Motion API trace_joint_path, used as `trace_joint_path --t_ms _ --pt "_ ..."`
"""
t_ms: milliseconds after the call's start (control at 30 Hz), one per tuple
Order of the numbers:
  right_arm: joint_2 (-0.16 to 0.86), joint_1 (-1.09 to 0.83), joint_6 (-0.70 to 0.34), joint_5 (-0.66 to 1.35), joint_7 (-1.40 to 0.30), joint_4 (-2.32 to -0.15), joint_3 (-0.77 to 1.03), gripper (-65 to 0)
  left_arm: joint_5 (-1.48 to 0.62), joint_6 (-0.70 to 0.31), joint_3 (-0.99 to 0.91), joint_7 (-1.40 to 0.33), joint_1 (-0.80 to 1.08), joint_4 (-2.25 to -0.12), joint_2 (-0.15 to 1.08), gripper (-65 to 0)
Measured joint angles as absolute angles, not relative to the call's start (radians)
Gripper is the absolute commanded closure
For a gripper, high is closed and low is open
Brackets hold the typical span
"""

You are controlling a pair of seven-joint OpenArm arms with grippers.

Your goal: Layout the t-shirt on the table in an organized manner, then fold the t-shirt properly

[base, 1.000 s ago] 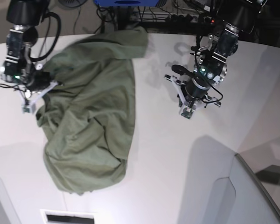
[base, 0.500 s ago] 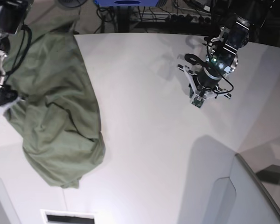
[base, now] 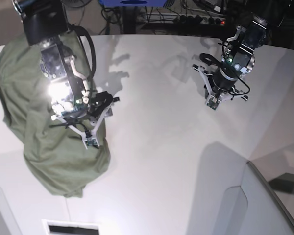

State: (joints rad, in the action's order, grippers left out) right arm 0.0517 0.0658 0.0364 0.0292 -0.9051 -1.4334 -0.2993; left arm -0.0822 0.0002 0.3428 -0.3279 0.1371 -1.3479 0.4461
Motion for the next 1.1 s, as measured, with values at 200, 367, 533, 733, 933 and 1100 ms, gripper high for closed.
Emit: trace_joint_path --t_ms 200,367,533,733,933,1100 --pt "0.043 0.093 0.043 0.022 -0.848 -1.398 -0.405 -40.1 -0.086 0.000 0.344 -0.325 0.138 -1.348 0.440 0.0" --pt "0.029 0.119 0.110 0.017 -0.844 -1.322 -0.408 -39.9 -0.085 0.000 0.344 -0.325 0.136 -1.346 0.440 0.0" --pt "0.021 0.139 0.113 0.021 -0.760 -1.224 -0.406 -39.0 -0.083 0.000 0.344 -0.325 0.136 -1.344 0.439 0.0" --pt "0.025 0.144 0.118 0.019 -0.750 -1.172 -0.401 -4.4 -0.083 0.000 0.344 -0.325 0.134 -1.344 0.439 0.0" --pt "0.028 0.143 0.121 0.021 -0.852 -1.262 -0.399 0.0 -0.083 0.000 0.344 -0.326 0.133 -1.343 0.438 0.0" --pt "0.035 0.138 0.116 0.020 -0.965 -1.457 -0.400 0.0 -0.082 -0.001 0.344 -0.327 0.133 -1.341 0.438 0.0"
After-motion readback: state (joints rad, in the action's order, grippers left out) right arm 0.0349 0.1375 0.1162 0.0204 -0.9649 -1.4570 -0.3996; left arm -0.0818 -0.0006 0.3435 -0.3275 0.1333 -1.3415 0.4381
